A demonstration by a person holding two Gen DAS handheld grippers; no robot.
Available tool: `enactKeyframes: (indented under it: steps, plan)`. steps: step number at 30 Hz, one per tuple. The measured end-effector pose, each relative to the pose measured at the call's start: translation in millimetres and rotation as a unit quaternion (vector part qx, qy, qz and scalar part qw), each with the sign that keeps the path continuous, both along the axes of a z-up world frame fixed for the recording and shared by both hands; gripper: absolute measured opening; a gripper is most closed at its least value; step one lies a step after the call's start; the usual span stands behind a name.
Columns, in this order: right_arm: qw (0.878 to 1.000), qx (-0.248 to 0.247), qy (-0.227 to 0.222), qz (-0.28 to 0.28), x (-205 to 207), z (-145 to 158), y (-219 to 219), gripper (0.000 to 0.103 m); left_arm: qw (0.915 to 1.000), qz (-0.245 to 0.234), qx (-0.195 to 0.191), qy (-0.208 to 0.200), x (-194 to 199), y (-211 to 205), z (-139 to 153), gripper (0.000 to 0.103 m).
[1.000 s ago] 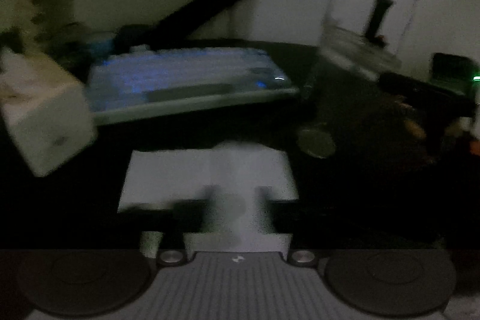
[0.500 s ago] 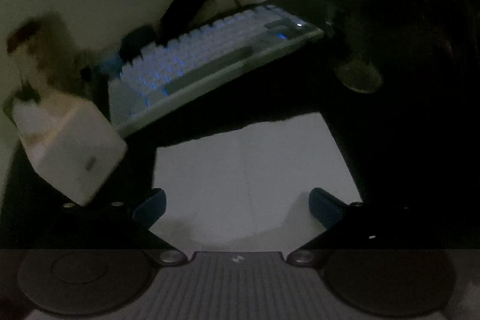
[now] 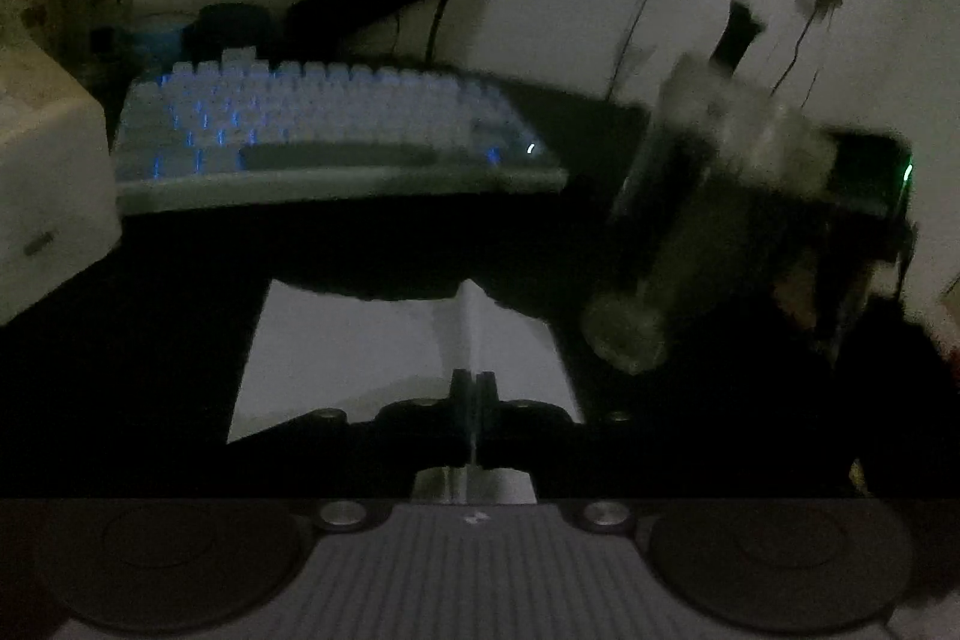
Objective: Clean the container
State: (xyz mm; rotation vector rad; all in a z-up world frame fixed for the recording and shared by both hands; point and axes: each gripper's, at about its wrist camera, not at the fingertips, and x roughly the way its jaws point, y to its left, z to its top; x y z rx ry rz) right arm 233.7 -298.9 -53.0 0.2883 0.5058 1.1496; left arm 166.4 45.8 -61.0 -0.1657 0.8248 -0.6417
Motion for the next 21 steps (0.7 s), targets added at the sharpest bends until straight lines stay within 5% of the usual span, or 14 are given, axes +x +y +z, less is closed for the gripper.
enactKeyframes:
  steps: [5,9,18,21]
  plan:
    - [1.0,0.006,-0.001,0.002,-4.3,-0.5,-0.2,0.102,0.993,-0.004,-0.118,0.004,-3.8,14.2,14.9,0.0]
    - [1.0,0.021,0.008,-0.001,-1.7,0.0,-2.4,0.102,0.9781,-0.01,-0.208,-0.014,-8.1,21.6,25.4,0.0]
    - [0.998,0.051,0.03,0.005,0.0,-2.4,-4.0,0.103,0.9136,-0.01,-0.405,0.034,16.6,12.2,0.9,0.0]
    - [0.998,0.057,0.036,0.002,0.5,-3.0,-4.0,0.103,0.9273,0.016,-0.373,0.03,14.8,-2.9,-0.7,0.0]
